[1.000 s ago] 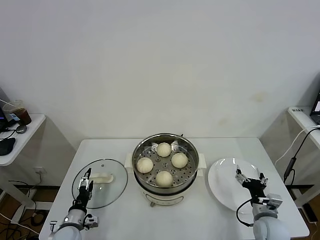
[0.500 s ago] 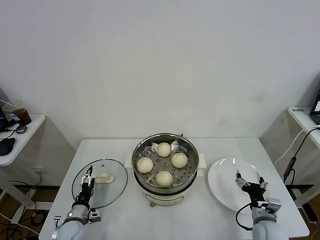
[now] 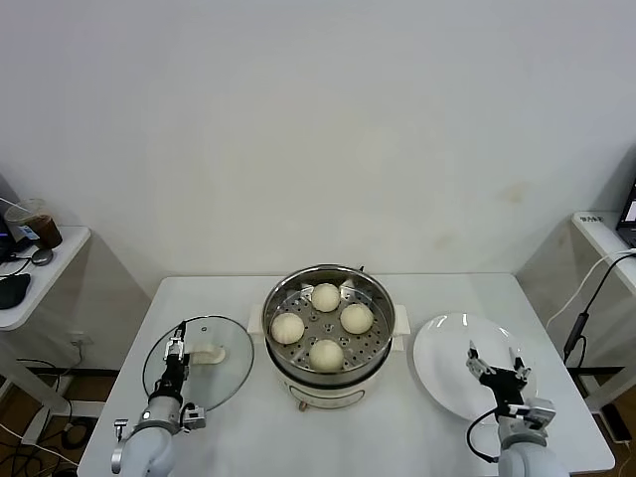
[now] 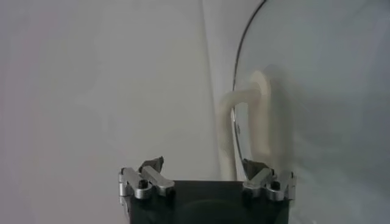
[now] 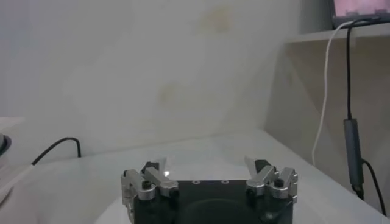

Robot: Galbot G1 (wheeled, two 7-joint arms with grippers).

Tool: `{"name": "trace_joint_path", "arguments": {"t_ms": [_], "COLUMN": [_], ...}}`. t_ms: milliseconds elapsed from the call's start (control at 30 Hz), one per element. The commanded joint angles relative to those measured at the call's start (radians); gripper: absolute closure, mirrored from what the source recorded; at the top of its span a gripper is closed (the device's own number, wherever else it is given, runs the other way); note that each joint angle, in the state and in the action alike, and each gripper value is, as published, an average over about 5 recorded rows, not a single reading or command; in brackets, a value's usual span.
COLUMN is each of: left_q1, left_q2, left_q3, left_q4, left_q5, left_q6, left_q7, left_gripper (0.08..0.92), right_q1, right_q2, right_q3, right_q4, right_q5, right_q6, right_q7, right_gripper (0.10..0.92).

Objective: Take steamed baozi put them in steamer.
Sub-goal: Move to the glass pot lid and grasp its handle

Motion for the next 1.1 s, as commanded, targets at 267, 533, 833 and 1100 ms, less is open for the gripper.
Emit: {"name": "trace_joint_path", "arguments": {"t_ms": [267,533,833,1100], "left_q1": [-0.057,-0.042,-0.043,0.02], "left_q2": [-0.008,-0.003,-0.003,0.0], "left_q3": [0.008,0.008,0.007,-0.007], "left_q4": [0.088,0.091,0.09,-0.071], "left_q5": [-0.017,-0.02,-0.021,-0.057], "left_q6": [-0.01,-0.027,-0.026,0.095], "left_q7": [-0.07,-0.071,-0.08,0.016], "left_gripper": [0.177,0.243,0.499,0.733], "right_q1": [0.003,0.0,-0.002,0.002], "right_q2": [0.007,0.01,0.014,0.016], "right_q3": [-0.003,-0.008,-0.016,-0.025], "right_q4": [-0.017,-0.019,-0.023,-0.023], "right_q5": [-0.015,-0.021,-0.029,-0.032], "right_q6": [0.007,0.009,0.015,0.013], "right_q7": [0.002,0.003,0.002,0.002], "right_gripper": [0.203,0.203,0.203,0.203]}}
